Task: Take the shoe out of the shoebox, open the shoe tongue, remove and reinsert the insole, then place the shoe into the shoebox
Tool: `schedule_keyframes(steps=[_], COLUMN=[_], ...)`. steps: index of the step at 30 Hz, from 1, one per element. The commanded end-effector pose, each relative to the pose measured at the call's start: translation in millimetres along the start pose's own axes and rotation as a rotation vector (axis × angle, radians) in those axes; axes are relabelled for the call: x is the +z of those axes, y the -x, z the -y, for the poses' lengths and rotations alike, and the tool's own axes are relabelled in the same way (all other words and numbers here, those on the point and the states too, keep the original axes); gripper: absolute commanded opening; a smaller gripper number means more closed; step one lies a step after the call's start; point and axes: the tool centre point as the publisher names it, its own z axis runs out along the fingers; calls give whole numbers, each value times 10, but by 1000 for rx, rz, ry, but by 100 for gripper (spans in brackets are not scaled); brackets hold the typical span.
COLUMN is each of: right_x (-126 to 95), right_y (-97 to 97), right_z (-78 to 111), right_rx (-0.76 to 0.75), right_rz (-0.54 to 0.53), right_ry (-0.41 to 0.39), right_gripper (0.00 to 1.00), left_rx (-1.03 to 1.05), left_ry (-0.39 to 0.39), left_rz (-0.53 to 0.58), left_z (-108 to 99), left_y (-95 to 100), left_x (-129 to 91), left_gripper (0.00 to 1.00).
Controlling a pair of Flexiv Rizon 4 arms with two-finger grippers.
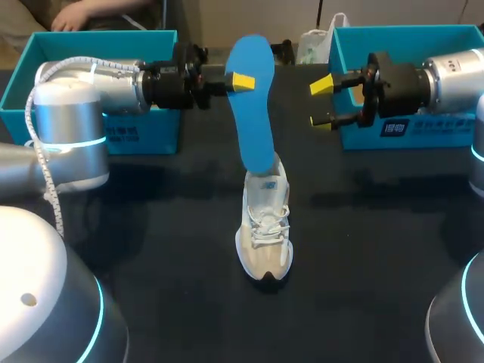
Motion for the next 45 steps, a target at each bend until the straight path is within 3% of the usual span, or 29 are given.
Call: schedule_keyframes(steps=[1,7,13,18,26,45], right_x=[14,14,14,14,14,14], right_y=[-4,-4,-4,-4,-4,-4], right_z=[-2,-2,-2,-2,-2,-2], right_rx=[1,1,1,1,1,1], right_rz=[2,2,2,2,2,2], right_ry=[1,1,1,1,1,1], right_gripper=[100,100,100,100,100,100], left_rx=[155,579,924,1205,1785,1785], left_ry=[29,101,46,47,131,131], left_rz=[16,111,140,152,200,200], left_z=[73,108,222,280,251,251], left_y=[-61,-36,-19,-79,-50,-50], left_x=[-82,-156,-206,-208,-242,-242], left_gripper=[0,0,0,0,0,0])
